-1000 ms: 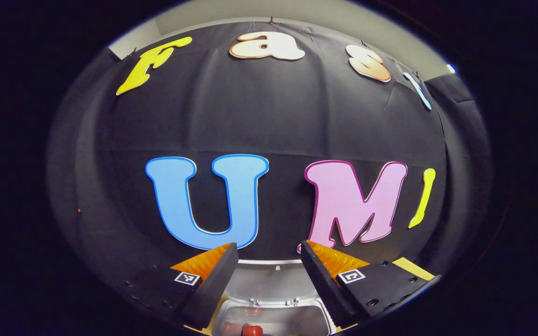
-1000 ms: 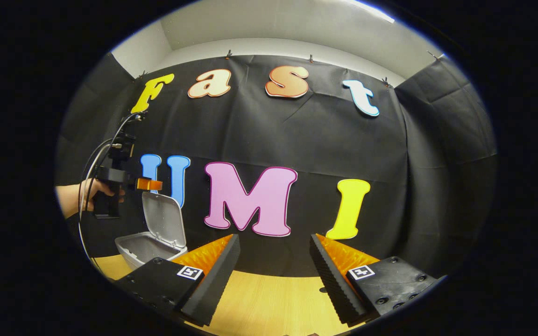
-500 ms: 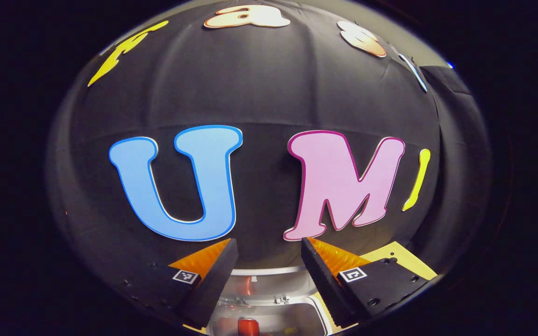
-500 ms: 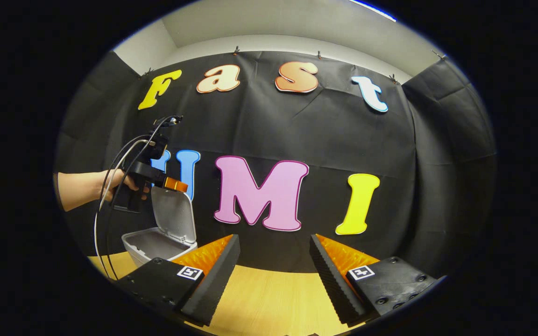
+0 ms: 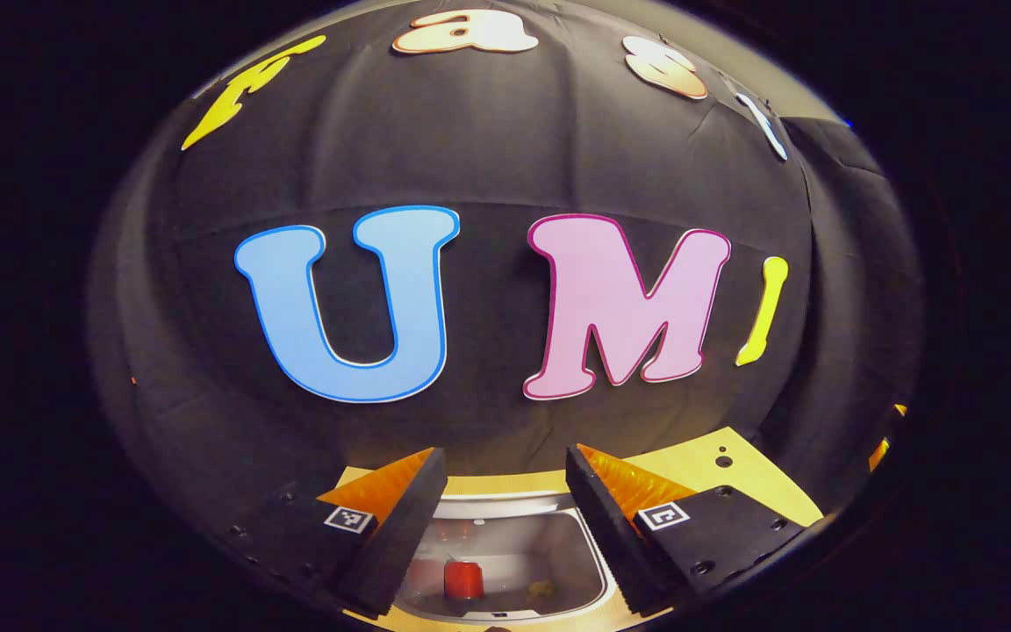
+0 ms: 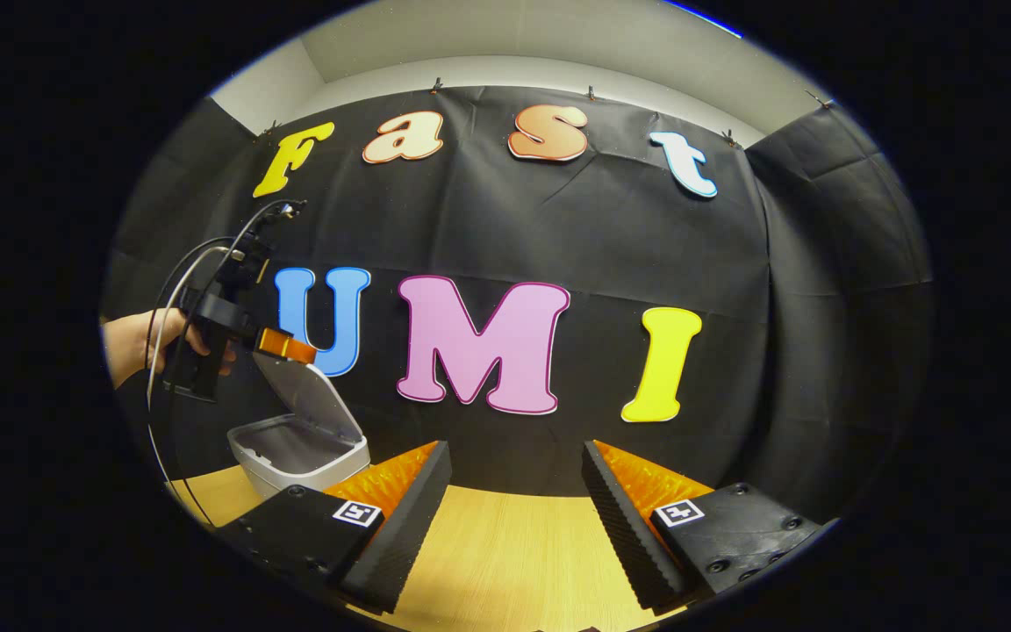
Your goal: Press the lid of the desktop garbage bin to open it, pick up the crumpled paper on the desktop and throw it into the bin, then pick up the pop can on the desktop and drop it into the bin, and finally close the garbage bin lid.
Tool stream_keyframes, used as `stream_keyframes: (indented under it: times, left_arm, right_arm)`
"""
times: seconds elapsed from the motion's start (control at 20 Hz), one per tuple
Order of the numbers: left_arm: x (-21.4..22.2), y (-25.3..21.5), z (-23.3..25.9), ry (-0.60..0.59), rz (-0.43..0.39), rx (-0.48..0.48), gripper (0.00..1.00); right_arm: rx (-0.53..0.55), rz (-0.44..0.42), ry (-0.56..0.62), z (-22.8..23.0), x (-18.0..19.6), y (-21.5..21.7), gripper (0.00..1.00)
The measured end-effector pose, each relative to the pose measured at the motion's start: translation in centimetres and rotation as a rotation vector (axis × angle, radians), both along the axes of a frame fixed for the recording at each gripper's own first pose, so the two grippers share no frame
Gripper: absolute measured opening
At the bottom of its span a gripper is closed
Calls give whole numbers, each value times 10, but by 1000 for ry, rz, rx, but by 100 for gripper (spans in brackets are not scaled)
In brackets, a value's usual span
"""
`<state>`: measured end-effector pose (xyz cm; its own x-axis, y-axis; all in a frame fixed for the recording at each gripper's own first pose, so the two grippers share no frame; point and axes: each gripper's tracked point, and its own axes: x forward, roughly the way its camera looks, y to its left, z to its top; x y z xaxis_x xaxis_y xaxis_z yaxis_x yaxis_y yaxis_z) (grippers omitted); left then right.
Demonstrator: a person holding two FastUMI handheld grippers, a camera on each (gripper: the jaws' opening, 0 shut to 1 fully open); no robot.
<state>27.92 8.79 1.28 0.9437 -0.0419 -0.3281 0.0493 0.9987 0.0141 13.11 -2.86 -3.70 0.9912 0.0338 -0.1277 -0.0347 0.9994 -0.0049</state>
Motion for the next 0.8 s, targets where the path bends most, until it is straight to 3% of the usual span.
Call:
stream_keyframes:
  times: [0.45,0.8]
  left_arm:
    - [-57,1,-77,53,23,-12,95]
    - [-84,6,-142,166,37,-6,96]
  right_arm:
    - [-91,15,0,-1,-32,6,96]
    - [-111,-4,53,-18,-58,-1,97]
